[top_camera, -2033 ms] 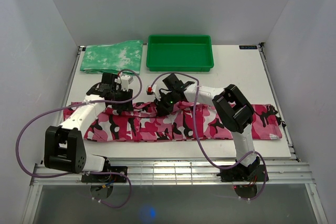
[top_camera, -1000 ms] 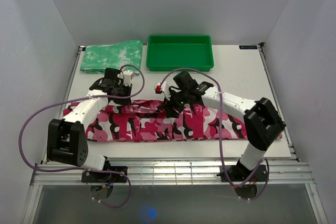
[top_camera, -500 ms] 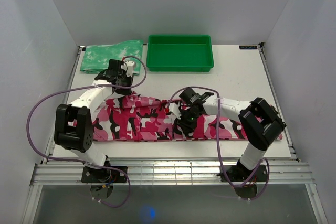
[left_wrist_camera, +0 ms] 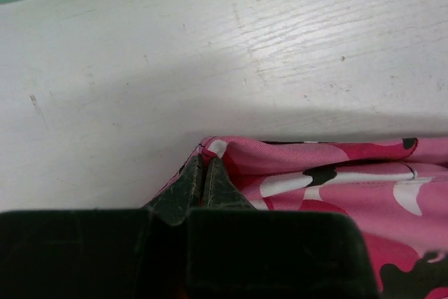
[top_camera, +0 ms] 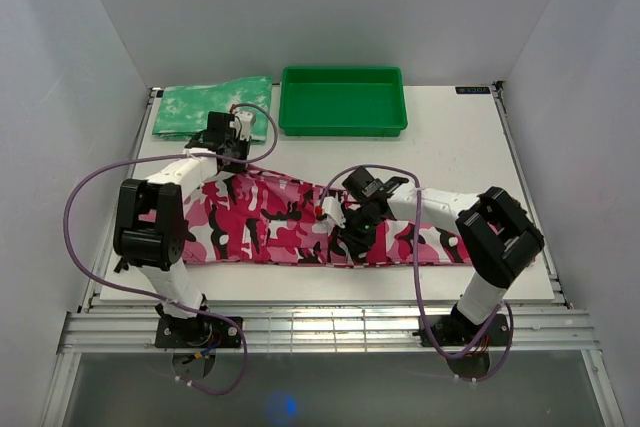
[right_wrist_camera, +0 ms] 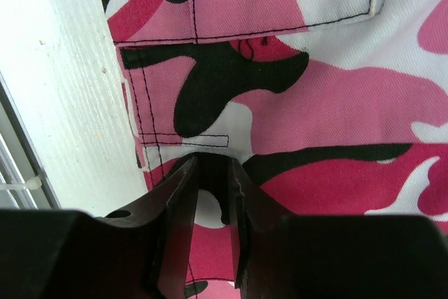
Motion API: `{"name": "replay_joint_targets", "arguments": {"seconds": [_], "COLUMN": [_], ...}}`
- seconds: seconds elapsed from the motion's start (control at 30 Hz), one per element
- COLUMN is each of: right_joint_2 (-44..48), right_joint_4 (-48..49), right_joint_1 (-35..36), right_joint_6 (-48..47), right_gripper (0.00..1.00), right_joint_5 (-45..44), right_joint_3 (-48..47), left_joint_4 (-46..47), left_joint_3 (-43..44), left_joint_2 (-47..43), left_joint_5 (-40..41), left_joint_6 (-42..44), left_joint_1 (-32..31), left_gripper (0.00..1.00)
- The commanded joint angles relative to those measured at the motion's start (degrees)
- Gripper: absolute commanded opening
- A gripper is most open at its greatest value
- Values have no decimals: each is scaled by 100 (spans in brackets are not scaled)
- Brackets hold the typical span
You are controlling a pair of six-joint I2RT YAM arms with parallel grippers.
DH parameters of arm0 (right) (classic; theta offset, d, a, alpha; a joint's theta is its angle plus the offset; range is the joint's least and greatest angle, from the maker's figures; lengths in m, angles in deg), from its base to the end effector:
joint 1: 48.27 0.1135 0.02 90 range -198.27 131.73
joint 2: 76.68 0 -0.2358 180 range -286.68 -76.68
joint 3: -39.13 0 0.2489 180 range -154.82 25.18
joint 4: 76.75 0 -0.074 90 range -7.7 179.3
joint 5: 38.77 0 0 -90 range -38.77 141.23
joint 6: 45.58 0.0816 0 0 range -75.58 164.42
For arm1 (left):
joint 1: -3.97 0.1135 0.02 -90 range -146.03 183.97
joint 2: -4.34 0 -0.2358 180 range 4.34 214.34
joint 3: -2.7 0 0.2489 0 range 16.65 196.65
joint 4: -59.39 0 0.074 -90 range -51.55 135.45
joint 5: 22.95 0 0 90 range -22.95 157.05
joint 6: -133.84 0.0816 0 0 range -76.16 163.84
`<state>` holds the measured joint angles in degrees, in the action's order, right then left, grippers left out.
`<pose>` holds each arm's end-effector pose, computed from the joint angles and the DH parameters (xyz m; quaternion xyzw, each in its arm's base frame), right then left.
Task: Fold and stack the trousers
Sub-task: Fold the trousers
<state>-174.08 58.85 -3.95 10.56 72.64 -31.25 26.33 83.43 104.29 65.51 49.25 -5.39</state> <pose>0.2081 0.2448 0.0921 -0.6347 0.7337 0.1970 0.1413 0.3854 -0.0657 0.1408 0.1259 0.9378 -0.0238 0.3226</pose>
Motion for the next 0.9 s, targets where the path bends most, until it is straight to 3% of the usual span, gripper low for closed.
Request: {"name": "replay_joint_targets", "arguments": {"seconds": [0.0, 0.13, 0.2, 0.23, 0.27, 0.3, 0.37, 0.4, 0.53, 0.7, 0.87], "right_joint_2": [-420, -323, -174, -113, -16, 19, 90, 116, 196, 90, -15], "right_joint_4": [-707, -803, -883, -1057, -1154, -1260, -1638, -1752, -2358, -2913, -2887], "right_joint_1": [51, 51, 33, 16, -36, -194, -449, -789, -1845, -3155, -3973], "right_joint_6": [-41, 73, 143, 161, 170, 170, 170, 161, 126, -49, -155], "right_gripper": [29, 29, 36, 41, 47, 59, 68, 78, 80, 72, 65], "right_joint_5": [-225, -85, -58, -67, -49, 3, 239, 328, 750, 488, -74], "right_joint_3": [545, 510, 282, 142, -208, -385, -746, -1061, -1764, -1811, -1038], "left_joint_4": [926, 814, 515, 262, 181, 128, 66, -4, -653, -1751, -2017], "left_joint_3": [212, 343, 633, 704, 748, 740, 661, 643, 494, -24, -998], "left_joint_2": [43, 350, 561, 570, 544, 379, 132, -139, -912, -1512, -1776], "left_joint_5": [409, 164, -319, -434, -635, -707, -795, -839, -996, -1551, -1727], "left_joint_6": [338, 505, 505, 470, 461, 470, 496, 601, 925, 1190, 1015], "left_joint_1": [269, 269, 269, 269, 269, 269, 269, 269, 269, 277, 286], "left_gripper": [0, 0, 3, 13, 35, 44, 64, 64, 66, 67, 66]}}
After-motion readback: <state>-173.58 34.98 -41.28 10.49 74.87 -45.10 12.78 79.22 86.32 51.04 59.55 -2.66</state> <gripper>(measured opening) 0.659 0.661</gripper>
